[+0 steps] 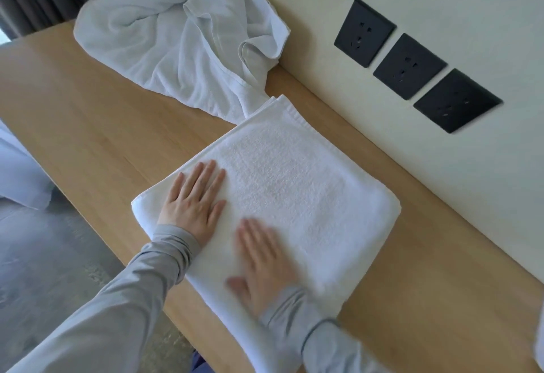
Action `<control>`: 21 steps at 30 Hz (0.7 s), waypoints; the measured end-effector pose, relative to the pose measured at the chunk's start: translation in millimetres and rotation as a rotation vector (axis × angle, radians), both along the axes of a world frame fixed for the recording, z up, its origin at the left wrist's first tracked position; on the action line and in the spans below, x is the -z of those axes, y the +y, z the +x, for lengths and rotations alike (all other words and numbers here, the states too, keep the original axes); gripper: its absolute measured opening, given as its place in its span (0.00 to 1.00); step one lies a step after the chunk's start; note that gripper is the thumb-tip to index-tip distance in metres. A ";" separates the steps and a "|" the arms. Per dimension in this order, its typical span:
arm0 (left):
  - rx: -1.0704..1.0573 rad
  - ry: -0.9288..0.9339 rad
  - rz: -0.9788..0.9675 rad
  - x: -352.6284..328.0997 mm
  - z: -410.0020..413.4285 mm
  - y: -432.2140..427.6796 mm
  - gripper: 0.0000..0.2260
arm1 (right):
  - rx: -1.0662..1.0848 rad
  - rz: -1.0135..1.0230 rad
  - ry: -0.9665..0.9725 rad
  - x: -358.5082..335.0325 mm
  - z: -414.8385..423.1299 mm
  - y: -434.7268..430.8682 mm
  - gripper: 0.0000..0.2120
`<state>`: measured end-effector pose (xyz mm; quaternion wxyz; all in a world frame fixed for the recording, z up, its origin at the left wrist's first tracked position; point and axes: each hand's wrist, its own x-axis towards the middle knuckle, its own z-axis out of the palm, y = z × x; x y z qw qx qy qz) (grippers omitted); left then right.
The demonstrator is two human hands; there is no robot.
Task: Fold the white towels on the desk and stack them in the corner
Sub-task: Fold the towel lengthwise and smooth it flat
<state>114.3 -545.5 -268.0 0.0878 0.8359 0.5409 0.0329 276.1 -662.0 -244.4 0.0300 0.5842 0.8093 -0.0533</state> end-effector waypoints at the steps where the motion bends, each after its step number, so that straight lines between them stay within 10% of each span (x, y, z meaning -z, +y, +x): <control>1: 0.004 0.008 -0.001 -0.2 0.2 -0.1 0.29 | -0.101 -0.052 -0.022 1.8 -24.6 -19.4 0.35; 4: 0.003 0.011 -0.012 -0.3 0.1 -0.4 0.31 | -0.319 -0.144 -0.006 -2.7 -55.4 -47.5 0.30; 7: 0.003 -0.082 -0.041 -4.3 -0.3 0.7 0.32 | -0.318 -0.074 0.500 -20.1 -26.4 -27.8 0.16; 13: -0.849 -0.719 0.051 -27.0 10.8 -51.7 0.33 | 0.391 -0.008 0.495 -38.7 119.5 106.4 0.21; 16: -1.357 -0.873 -0.214 -31.9 23.6 -77.9 0.33 | 0.650 -0.174 0.533 -28.3 168.6 148.9 0.27; 21: -1.600 -0.996 -0.516 -21.2 34.3 -93.0 0.31 | 0.944 -0.301 0.681 -11.0 195.4 156.8 0.31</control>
